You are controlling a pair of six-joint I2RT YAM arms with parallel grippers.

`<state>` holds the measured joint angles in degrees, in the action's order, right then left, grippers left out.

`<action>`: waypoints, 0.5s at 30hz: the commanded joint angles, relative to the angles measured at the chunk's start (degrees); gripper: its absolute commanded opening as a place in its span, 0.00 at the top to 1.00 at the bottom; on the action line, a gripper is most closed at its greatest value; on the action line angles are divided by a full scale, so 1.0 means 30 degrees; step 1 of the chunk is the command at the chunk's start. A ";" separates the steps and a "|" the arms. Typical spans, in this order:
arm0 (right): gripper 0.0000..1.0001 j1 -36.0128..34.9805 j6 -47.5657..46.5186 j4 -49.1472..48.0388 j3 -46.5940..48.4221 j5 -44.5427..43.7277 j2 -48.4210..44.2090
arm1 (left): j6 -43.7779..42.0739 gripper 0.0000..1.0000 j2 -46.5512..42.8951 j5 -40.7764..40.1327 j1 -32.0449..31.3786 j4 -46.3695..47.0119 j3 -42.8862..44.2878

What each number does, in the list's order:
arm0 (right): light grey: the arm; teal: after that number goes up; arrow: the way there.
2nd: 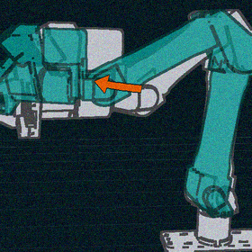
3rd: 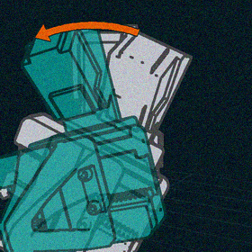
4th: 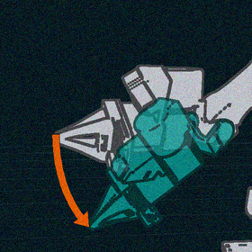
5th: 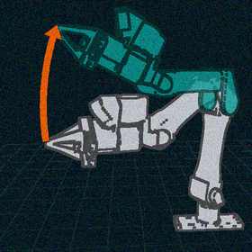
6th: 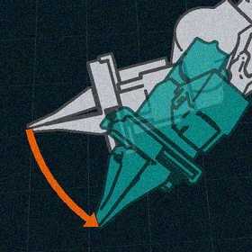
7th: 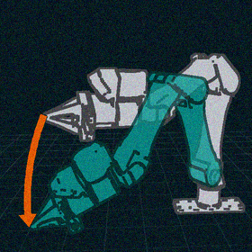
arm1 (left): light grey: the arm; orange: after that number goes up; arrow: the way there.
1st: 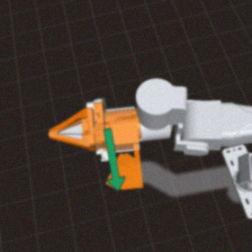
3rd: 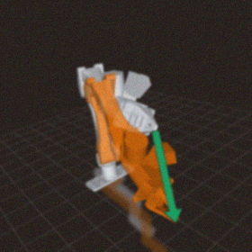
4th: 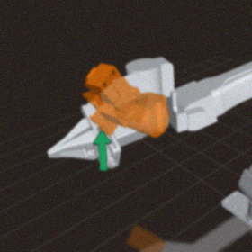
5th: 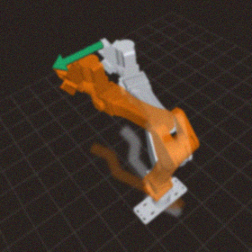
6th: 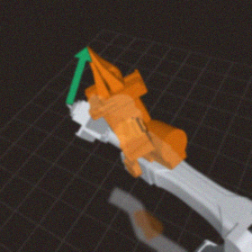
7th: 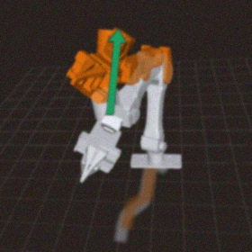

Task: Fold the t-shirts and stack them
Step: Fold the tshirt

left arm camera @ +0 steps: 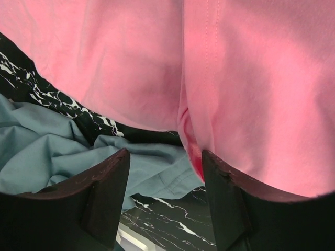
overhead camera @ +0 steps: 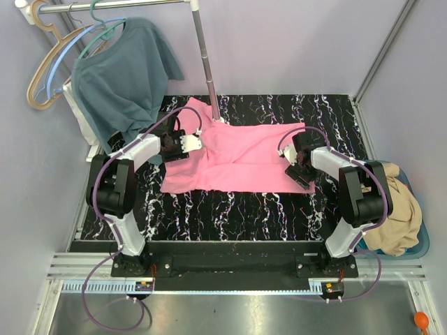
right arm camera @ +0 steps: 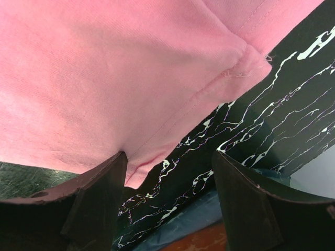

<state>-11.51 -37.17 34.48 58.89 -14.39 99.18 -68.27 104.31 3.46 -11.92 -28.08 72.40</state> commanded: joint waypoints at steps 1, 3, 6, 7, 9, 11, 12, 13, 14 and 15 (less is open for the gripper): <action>0.25 0.0086 0.0290 -0.0155 -0.0969 -0.0124 0.0427 | -0.0066 0.38 -0.0991 0.0486 0.0136 -0.0397 0.0857; 0.25 0.0115 0.0319 -0.0185 -0.0998 -0.0124 0.0515 | -0.0095 0.38 -0.1166 0.0428 0.0136 -0.0544 0.0828; 0.25 0.0115 0.0348 -0.0272 -0.0998 -0.0066 0.0632 | -0.0036 0.38 -0.1635 0.0544 0.0166 -0.0544 0.0769; 0.24 0.0086 0.0348 -0.0301 -0.0969 -0.0066 0.0633 | -0.0036 0.38 -0.1781 0.0602 0.0137 -0.0544 0.0740; 0.25 0.0086 0.0348 -0.0273 -0.0940 -0.0066 0.0750 | -0.0065 0.38 -0.2162 0.0632 0.0137 -0.0544 0.0798; 0.24 0.0086 0.0378 -0.0302 -0.0940 -0.0065 0.0808 | -0.0153 0.38 -0.2542 0.0720 0.0165 -0.0573 0.0769; 0.24 0.0086 0.0378 -0.0302 -0.0911 -0.0066 0.0809 | -0.0211 0.38 -0.2631 0.0778 0.0166 -0.0602 0.0769; 0.24 0.0115 0.0378 -0.0331 -0.0910 -0.0066 0.0838 | -0.0270 0.39 -0.2690 0.0779 0.0137 -0.0719 0.0798; 0.24 0.0086 0.0349 -0.0331 -0.0939 -0.0124 0.0809 | -0.0358 0.38 -0.2749 0.0866 0.0136 -0.0981 0.0798; 0.24 0.0086 0.0348 -0.0331 -0.0911 -0.0095 0.0809 | -0.0504 0.39 -0.2720 0.0867 0.0165 -0.1128 0.0798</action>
<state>-11.51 -37.17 34.15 58.67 -14.41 99.04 -68.49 98.78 4.03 -11.70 -30.39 72.42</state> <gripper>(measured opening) 0.753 0.616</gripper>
